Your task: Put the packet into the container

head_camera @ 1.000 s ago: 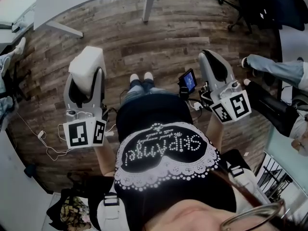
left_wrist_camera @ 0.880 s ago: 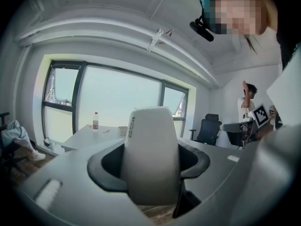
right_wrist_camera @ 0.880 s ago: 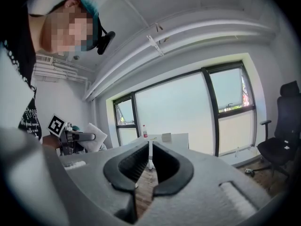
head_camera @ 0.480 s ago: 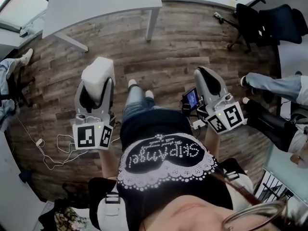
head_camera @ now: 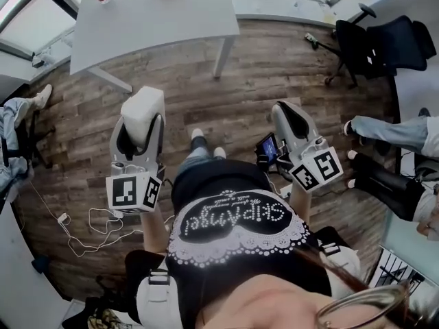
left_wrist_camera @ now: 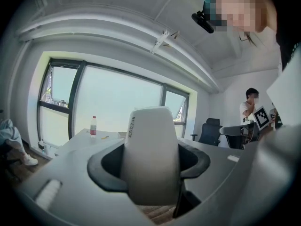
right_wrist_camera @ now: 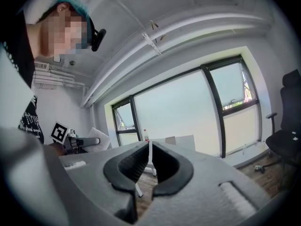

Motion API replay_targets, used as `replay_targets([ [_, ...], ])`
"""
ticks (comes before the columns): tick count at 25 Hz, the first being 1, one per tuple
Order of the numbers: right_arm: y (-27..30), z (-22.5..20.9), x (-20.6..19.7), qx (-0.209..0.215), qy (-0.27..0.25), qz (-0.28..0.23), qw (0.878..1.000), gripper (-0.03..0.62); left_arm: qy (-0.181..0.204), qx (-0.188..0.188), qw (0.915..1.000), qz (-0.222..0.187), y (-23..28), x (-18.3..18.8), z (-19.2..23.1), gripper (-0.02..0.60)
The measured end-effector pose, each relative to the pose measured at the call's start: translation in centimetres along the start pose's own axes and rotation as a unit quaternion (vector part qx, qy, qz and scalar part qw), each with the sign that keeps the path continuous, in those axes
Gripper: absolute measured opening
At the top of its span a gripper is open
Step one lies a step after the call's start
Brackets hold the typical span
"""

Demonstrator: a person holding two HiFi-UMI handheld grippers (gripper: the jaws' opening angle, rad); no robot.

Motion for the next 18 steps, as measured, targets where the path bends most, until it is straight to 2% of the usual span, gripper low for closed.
replay_targets([
  [9,4.9,-0.2,0.1,-0.021,0.006,-0.001,1.0,0.02,0.005,-0.011,0.9999,0.001,4.0,1.5,3.9,0.279],
  [18,8.8,0.5,-0.3,-0.009,0.009,0.006,1.0,0.018,-0.003,-0.008,1.0,0.0,5.3,1.4,6.8,0.279],
])
Point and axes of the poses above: the fingertips, and each gripper's own axes: y forward along the fingers, z to its left, x out of its top, the point moved 9 cm from there along -y, backward along the fingers, and after that the axes turned 6 degrees about -z, right-handed, at the moved point
